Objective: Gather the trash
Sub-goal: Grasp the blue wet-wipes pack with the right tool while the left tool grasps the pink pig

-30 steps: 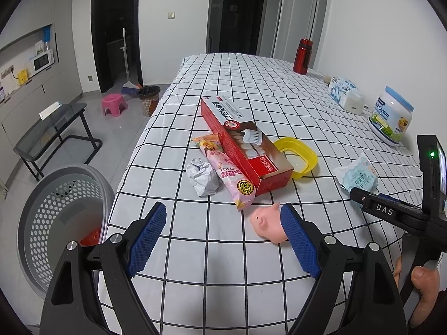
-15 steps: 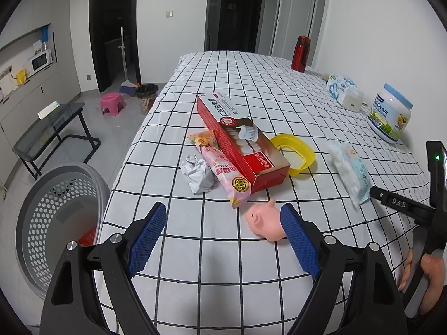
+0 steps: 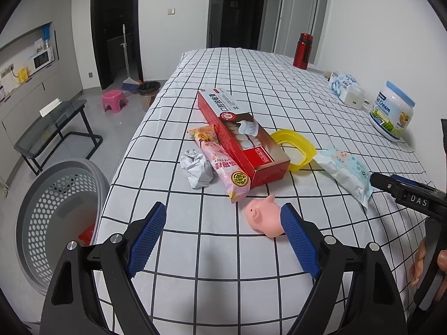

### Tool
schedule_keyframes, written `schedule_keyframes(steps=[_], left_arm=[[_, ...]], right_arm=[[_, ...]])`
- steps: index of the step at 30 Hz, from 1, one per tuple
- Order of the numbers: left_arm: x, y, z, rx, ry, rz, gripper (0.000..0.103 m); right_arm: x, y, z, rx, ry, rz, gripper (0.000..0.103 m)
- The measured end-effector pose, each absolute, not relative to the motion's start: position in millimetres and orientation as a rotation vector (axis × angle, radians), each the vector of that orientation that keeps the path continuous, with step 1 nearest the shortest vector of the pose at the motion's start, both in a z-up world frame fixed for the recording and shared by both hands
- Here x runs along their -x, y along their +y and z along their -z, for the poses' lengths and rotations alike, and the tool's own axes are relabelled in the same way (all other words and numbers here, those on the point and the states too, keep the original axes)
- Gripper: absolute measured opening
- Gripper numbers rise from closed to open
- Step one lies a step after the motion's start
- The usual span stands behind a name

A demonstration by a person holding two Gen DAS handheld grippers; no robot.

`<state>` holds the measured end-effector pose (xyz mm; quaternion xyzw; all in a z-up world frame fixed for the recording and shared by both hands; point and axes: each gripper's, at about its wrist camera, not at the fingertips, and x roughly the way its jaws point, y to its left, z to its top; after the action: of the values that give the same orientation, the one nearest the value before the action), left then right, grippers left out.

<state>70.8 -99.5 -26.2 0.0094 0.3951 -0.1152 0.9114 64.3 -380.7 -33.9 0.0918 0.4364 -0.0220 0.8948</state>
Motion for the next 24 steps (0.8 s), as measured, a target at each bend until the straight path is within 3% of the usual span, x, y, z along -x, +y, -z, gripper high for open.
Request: schedule_keyframes(steps=[24], left_arm=[[-64,-116,32,-0.023,0.846,0.201,0.084]], right_arm=[[-123,-354,63,-0.03,1.016,-0.162,0.073]])
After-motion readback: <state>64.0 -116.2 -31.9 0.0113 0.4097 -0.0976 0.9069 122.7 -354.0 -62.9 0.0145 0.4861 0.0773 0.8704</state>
